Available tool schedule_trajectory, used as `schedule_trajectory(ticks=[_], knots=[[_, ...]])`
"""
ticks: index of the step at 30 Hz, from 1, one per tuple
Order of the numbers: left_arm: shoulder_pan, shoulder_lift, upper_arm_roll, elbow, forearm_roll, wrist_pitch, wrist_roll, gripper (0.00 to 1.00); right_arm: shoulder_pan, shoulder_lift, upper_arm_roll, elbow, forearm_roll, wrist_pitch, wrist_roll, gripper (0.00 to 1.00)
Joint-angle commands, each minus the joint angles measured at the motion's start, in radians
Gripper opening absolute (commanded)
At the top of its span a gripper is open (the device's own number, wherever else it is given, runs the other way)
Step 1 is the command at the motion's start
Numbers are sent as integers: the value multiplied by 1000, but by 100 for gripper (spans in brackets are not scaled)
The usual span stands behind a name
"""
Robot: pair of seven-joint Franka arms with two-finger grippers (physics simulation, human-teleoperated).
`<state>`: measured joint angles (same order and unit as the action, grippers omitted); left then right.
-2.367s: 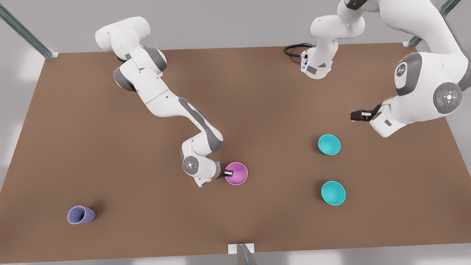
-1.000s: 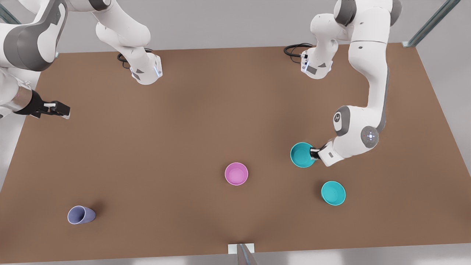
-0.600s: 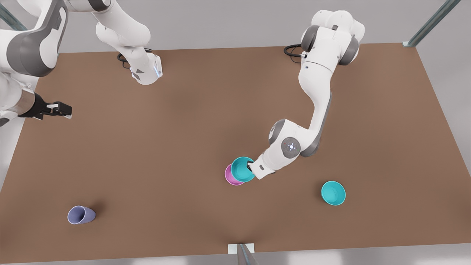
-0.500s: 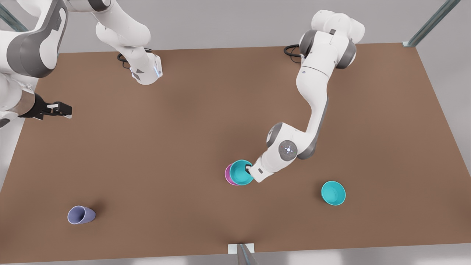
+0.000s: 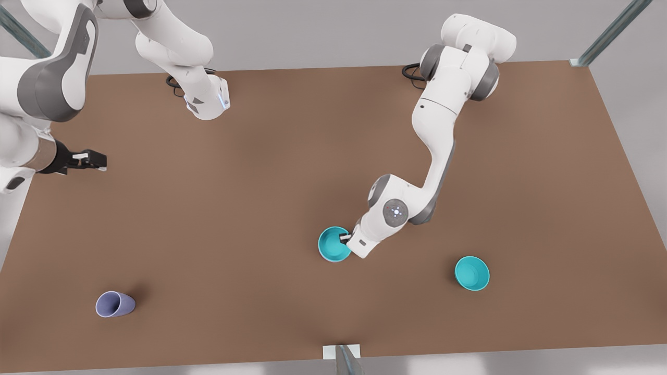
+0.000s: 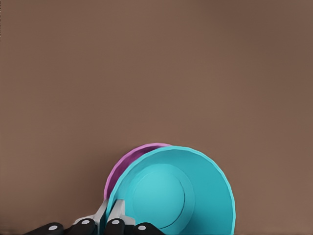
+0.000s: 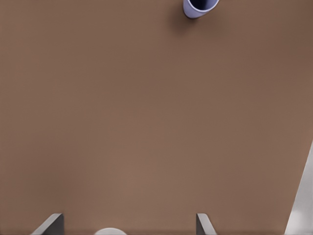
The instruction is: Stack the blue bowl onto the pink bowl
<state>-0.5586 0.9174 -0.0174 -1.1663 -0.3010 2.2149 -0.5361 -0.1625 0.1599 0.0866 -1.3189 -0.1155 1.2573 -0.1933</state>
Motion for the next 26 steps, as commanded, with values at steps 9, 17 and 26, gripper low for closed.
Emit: schedule_trajectory(ticks=[9,17,26], knots=[[3,5,0,-1,2,3,-182,100,1,3,-2,-11,-1,-7,-23,100],[255,-406,10,3,266,-701,5,100,1,-3,-2,-16,-1,2,-21,100],[419,-655,7,-79,335,-905,562,100,1,-11,-2,-14,-6,10,-21,100]])
